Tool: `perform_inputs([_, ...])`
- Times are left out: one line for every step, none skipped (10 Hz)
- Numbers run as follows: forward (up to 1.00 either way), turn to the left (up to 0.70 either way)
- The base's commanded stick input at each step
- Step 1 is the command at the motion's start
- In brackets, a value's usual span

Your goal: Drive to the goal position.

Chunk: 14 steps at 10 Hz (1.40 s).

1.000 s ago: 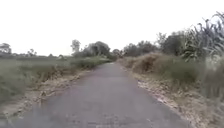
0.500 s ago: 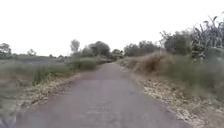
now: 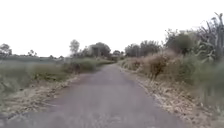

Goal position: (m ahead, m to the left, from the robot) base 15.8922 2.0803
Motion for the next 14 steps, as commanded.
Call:
perform_inputs([1.0, -0.4])
perform_inputs([1.0, 0.0])
perform_inputs([1.0, 0.0])
perform_inputs([1.0, 0.0])
perform_inputs([1.0, 0.0])
perform_inputs([1.0, 0.0])
perform_inputs([1.0, 0.0])
perform_inputs([1.0, 0.0])
perform_inputs([1.0, 0.0])
perform_inputs([1.0, 0.0])
perform_inputs([1.0, 0.0])
perform_inputs([1.0, 0.0])
perform_inputs([1.0, 0.0])
perform_inputs([1.0, 0.0])
